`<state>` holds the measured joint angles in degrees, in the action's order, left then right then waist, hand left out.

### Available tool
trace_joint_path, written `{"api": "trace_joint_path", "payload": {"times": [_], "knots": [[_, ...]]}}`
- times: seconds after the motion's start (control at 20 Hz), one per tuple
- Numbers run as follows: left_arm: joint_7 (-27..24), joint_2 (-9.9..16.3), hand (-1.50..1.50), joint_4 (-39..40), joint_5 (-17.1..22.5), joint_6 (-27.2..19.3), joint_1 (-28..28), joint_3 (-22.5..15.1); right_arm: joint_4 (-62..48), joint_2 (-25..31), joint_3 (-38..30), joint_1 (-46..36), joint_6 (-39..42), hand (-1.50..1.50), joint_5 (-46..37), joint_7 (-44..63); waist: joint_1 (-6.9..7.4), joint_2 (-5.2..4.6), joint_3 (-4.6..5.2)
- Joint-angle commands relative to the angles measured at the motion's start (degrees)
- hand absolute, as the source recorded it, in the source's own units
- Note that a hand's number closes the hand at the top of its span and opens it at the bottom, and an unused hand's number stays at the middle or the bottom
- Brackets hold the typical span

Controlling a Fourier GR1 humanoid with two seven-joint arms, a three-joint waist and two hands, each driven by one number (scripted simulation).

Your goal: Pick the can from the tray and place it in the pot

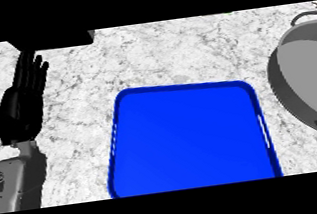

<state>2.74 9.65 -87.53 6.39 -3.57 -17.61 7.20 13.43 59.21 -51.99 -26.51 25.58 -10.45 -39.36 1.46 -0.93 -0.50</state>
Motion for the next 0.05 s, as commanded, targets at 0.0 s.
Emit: {"api": "trace_joint_path", "payload": {"times": [0.0], "knots": [[-1.1, 0.7, 0.0, 0.6, -0.3, 0.1, 0.8, 0.8, -1.2, 3.6, -0.7, 4.0, 6.4, -1.5, 0.7, -4.1, -0.58, 0.06, -0.08]]}}
